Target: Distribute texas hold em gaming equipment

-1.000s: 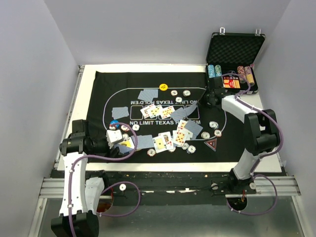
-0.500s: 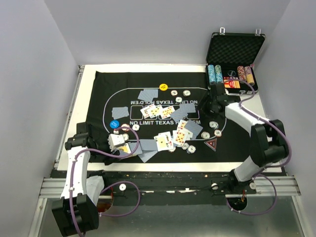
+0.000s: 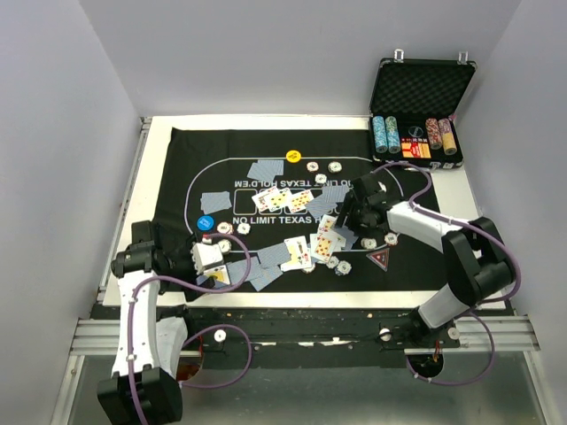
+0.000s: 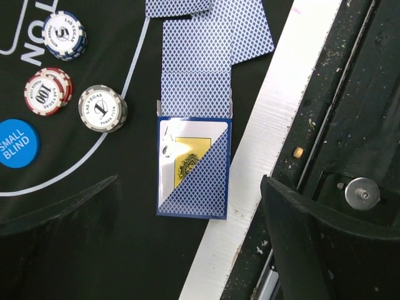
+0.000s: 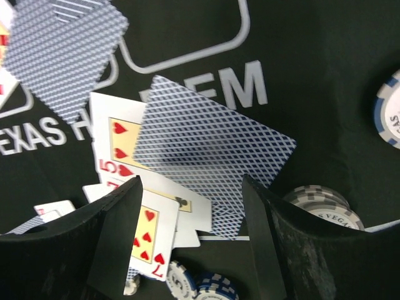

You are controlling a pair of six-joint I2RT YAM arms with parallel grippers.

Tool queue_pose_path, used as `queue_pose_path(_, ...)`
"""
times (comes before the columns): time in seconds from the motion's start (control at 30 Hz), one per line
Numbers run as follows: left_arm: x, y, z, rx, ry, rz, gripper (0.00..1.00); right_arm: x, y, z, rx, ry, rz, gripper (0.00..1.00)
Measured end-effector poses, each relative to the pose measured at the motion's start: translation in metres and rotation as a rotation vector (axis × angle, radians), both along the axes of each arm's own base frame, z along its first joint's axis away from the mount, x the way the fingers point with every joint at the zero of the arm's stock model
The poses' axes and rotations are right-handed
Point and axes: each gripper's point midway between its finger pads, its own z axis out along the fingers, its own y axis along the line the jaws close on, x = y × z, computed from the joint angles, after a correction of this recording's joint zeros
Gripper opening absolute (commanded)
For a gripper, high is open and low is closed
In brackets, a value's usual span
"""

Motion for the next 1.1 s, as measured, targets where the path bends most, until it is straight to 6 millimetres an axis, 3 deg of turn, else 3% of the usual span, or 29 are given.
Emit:
queue_pose_path(0.17,-0.006,-0.006,0.024,-0.011,-0.069,-0.02,0.99,-0.006,0.004,-0.009,-0.01,0.011,0.005,0.72)
queue_pose_path(0.37,0.008,-0.017,0.074,-0.096,-0.162,-0.011,0.99,-0.008,0.035,-0.009,0.004,-0.015,0.058,0.72)
queue_pose_path(0.47,0.01,-0.022,0.084,-0.137,-0.158,-0.006,0.99,-0.007,0.053,-0.008,0.015,-0.028,0.084,0.72)
queue_pose_path(0.73,0.006,-0.029,0.093,-0.193,-0.155,0.012,0.99,-0.014,0.107,-0.007,0.036,-0.045,0.175,0.71)
queue_pose_path(0.9,0.002,-0.031,0.091,-0.202,-0.152,0.018,0.99,-0.029,0.142,-0.007,0.042,-0.039,0.252,0.7)
queue_pose_path(1.1,0.001,-0.032,0.091,-0.212,-0.149,0.022,0.99,-0.042,0.148,-0.004,0.004,-0.006,0.28,0.7)
